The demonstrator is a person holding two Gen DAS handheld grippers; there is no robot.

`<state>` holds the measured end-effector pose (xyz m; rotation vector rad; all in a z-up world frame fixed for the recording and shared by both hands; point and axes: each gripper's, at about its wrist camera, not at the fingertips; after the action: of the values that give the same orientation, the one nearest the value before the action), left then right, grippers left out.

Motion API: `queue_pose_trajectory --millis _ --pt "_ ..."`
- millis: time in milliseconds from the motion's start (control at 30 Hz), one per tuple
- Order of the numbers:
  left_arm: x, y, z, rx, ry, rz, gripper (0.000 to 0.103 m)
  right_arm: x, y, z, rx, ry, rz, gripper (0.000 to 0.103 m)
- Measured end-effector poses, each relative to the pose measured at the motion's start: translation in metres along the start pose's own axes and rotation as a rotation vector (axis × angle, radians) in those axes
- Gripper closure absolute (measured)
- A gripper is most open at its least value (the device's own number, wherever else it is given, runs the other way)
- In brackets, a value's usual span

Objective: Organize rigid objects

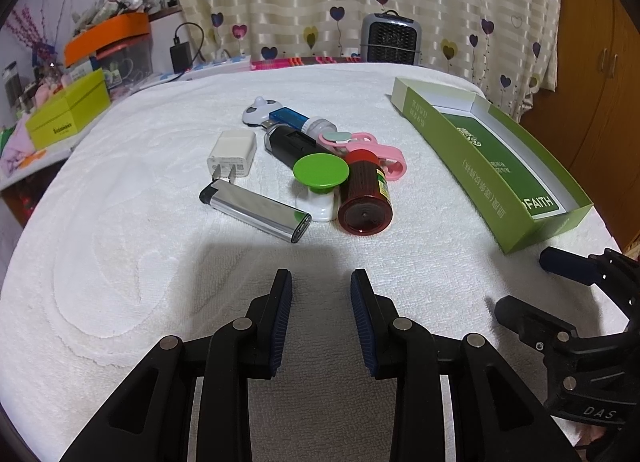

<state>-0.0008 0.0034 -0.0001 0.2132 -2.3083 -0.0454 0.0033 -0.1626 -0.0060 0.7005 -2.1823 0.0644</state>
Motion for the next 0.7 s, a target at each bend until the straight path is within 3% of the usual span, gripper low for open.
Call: queue_pose_trajectory --millis 267,700 --pt "0.006 0.001 0.002 -0.004 0.005 0.009 0.073 0.011 0.014 0.001 0.016 0.001 -0.003 0.03" --pt "0.025 0.048 -0.017 0.086 -0.073 0.059 0.073 0.026 0.057 -0.028 0.086 -0.077 -0.093 0.031"
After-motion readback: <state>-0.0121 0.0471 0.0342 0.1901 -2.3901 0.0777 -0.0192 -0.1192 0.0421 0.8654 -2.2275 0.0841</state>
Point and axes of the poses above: each gripper's, at about its wrist camera, not at the fingertips, and x roughly against the way its jaws point, y to its left, z to its underside, and after that the axes turned 9 degrees about -z, right-handed
